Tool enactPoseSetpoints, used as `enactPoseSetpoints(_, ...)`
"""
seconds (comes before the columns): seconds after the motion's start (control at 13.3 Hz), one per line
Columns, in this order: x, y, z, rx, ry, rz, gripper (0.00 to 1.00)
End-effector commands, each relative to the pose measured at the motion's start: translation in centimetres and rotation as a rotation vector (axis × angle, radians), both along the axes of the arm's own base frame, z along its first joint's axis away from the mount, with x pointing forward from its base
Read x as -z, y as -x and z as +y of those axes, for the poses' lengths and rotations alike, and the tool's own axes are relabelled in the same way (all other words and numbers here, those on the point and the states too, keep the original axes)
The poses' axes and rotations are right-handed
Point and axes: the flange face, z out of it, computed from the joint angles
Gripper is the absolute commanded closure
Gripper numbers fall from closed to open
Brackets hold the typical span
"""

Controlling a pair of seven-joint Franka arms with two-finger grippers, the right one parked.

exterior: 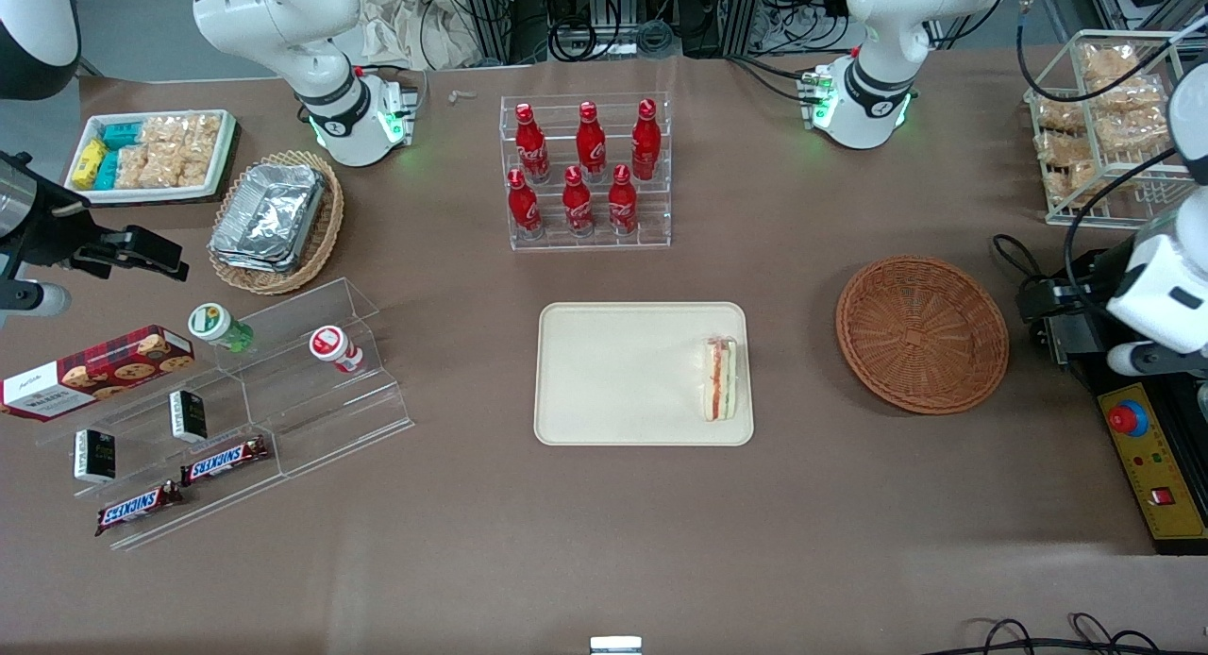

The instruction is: Place sandwich from basket to tray

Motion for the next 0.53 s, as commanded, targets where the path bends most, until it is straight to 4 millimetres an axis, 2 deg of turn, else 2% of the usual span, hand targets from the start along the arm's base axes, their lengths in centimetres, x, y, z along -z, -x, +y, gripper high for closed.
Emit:
enactPoseSetpoints(0.0,-1.5,0.6,0.4,0.019,0.03,-0.027,0.0)
enactPoseSetpoints(0.45,-1.5,-0.6,-0.1,0.078,0.051,-0.042,0.0)
